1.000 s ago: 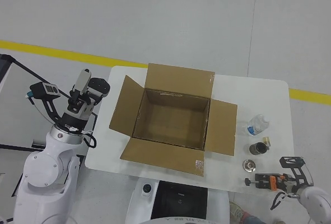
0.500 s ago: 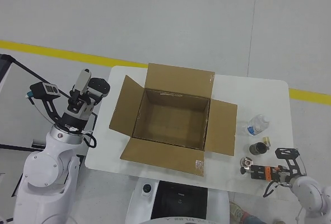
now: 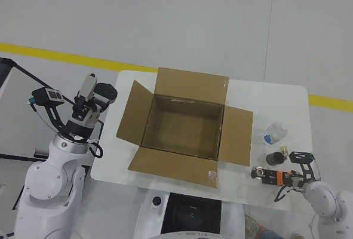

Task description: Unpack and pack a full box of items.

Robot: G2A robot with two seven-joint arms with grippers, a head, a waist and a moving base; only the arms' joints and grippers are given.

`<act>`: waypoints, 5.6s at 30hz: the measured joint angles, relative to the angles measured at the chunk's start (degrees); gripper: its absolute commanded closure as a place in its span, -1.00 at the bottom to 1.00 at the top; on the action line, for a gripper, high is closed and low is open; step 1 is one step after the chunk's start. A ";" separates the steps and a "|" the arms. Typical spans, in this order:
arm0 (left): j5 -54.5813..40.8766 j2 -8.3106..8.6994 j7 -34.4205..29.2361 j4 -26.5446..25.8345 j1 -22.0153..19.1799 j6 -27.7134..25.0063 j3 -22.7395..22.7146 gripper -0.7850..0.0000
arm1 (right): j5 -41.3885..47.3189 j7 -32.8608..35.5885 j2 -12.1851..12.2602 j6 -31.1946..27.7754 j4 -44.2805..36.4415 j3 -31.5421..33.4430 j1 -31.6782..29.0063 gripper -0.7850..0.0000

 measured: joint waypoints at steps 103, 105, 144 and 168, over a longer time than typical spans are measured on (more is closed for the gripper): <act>0.00 0.00 0.00 0.00 0.00 0.00 0.00 -1.00 | -0.22 -35.09 -0.59 -4.74 -2.75 -4.41 2.75 -1.00; 0.00 0.00 0.00 0.00 0.00 0.00 0.00 -1.00 | -1.32 -35.00 -0.52 -5.13 -0.93 -4.89 4.10 -1.00; 0.00 0.00 0.00 0.00 0.00 0.00 0.00 -1.00 | -6.20 -40.83 -0.69 -5.82 17.84 -12.73 16.52 -0.51; 0.00 0.00 0.00 0.00 0.00 0.00 0.00 -1.00 | -7.45 -41.99 -0.61 -4.86 18.84 -13.83 17.02 1.00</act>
